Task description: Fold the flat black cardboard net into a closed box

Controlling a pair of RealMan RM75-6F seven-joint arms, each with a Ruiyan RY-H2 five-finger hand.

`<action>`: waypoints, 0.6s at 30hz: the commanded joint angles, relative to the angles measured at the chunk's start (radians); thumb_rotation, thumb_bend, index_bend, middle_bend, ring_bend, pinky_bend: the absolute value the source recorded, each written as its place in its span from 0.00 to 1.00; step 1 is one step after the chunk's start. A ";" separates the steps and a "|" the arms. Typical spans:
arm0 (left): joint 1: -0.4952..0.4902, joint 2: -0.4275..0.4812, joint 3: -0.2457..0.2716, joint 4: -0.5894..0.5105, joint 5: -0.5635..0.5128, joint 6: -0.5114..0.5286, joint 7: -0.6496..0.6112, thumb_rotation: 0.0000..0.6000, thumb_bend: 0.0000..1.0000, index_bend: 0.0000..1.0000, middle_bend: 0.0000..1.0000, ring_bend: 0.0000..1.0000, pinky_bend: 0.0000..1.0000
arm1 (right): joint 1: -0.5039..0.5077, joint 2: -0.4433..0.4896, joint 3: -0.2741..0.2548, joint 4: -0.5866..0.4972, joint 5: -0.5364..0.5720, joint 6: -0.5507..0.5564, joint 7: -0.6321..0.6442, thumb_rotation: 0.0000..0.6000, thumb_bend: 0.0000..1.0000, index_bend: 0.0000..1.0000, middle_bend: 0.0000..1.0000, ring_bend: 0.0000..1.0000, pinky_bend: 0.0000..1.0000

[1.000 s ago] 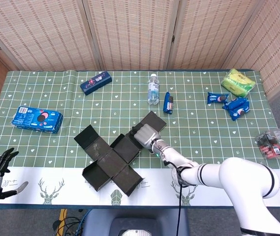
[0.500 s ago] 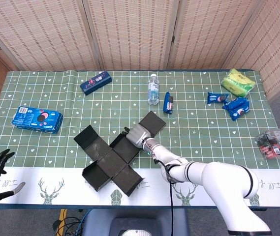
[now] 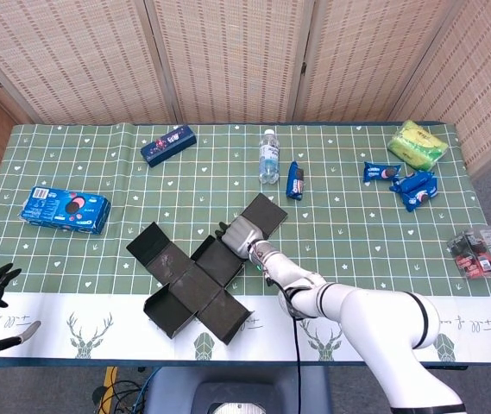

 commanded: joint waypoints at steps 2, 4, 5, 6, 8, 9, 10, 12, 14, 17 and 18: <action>0.001 0.000 -0.001 0.003 0.001 0.000 -0.004 1.00 0.16 0.13 0.09 0.13 0.42 | -0.006 0.000 -0.001 -0.004 -0.008 0.023 0.007 1.00 0.09 0.00 0.10 0.68 0.97; -0.003 0.000 -0.002 0.005 0.005 -0.002 -0.008 1.00 0.16 0.13 0.09 0.13 0.42 | -0.014 0.006 0.003 -0.016 -0.012 0.047 0.012 1.00 0.15 0.06 0.16 0.68 0.97; -0.006 0.000 -0.003 0.007 0.010 -0.004 -0.010 1.00 0.16 0.13 0.09 0.13 0.42 | -0.018 0.011 0.006 -0.025 -0.018 0.060 0.015 1.00 0.18 0.10 0.19 0.68 0.97; -0.010 0.000 -0.005 0.011 0.016 -0.005 -0.013 1.00 0.16 0.13 0.09 0.13 0.42 | -0.025 0.018 0.011 -0.036 -0.023 0.076 0.020 1.00 0.20 0.13 0.21 0.68 0.97; -0.026 -0.005 -0.010 0.028 0.032 -0.013 -0.022 1.00 0.16 0.14 0.09 0.14 0.42 | -0.042 0.044 0.022 -0.079 -0.031 0.114 0.031 1.00 0.24 0.19 0.26 0.70 0.97; -0.033 -0.008 -0.013 0.038 0.037 -0.016 -0.027 1.00 0.16 0.15 0.10 0.16 0.42 | -0.049 0.059 0.025 -0.102 -0.034 0.130 0.035 1.00 0.25 0.20 0.27 0.70 0.97; -0.045 -0.014 -0.017 0.051 0.045 -0.024 -0.032 1.00 0.16 0.16 0.11 0.18 0.42 | -0.056 0.075 0.026 -0.126 -0.036 0.148 0.036 1.00 0.27 0.21 0.28 0.71 0.97; -0.075 -0.028 -0.022 0.084 0.066 -0.048 -0.047 1.00 0.16 0.20 0.14 0.24 0.45 | -0.074 0.112 0.027 -0.183 -0.037 0.185 0.038 1.00 0.28 0.23 0.30 0.71 0.97; -0.111 -0.048 -0.025 0.126 0.092 -0.078 -0.056 1.00 0.16 0.22 0.17 0.29 0.49 | -0.095 0.148 0.028 -0.238 -0.037 0.216 0.044 1.00 0.28 0.24 0.31 0.71 0.97; -0.164 -0.074 -0.024 0.175 0.128 -0.125 -0.075 1.00 0.16 0.23 0.19 0.33 0.54 | -0.122 0.181 0.023 -0.287 -0.040 0.249 0.042 1.00 0.29 0.25 0.32 0.72 0.97; -0.180 -0.082 -0.024 0.188 0.138 -0.137 -0.080 1.00 0.16 0.23 0.19 0.33 0.54 | -0.131 0.188 0.023 -0.299 -0.042 0.259 0.044 1.00 0.29 0.26 0.33 0.72 0.97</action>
